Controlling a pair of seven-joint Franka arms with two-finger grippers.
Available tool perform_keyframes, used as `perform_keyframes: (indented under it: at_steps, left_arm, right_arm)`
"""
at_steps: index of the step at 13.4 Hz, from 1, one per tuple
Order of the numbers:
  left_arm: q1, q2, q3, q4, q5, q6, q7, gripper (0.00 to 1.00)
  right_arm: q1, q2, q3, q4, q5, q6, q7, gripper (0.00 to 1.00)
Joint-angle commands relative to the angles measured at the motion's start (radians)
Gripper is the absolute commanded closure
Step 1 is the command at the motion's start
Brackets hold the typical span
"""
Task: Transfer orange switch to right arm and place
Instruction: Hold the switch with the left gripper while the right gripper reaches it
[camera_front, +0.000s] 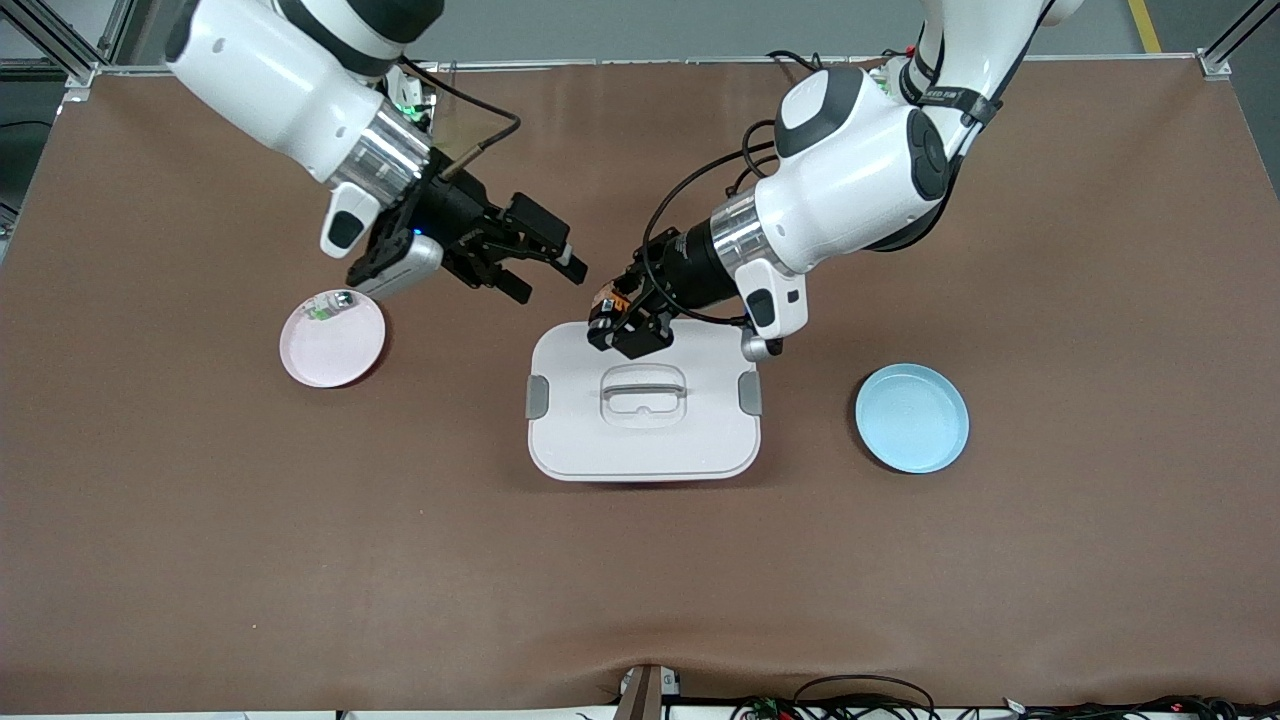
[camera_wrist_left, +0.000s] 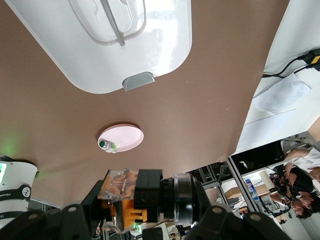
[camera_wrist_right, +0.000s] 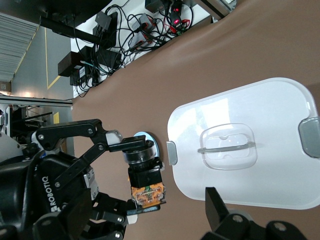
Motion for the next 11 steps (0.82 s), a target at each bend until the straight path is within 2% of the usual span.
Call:
perform_keyframes:
  at_steps: [1,11]
  left_arm:
    - [-0.004,-0.007,0.002,0.004,0.022,0.010,-0.031,0.73]
    - [-0.002,-0.008,0.002,0.001,0.021,0.010,-0.029,0.73]
  right_arm:
    - [0.049,0.038,-0.011,0.002,0.048,0.081,0.011,0.00]
    - [0.071,0.080,-0.013,0.011,0.048,0.110,0.011,0.00]
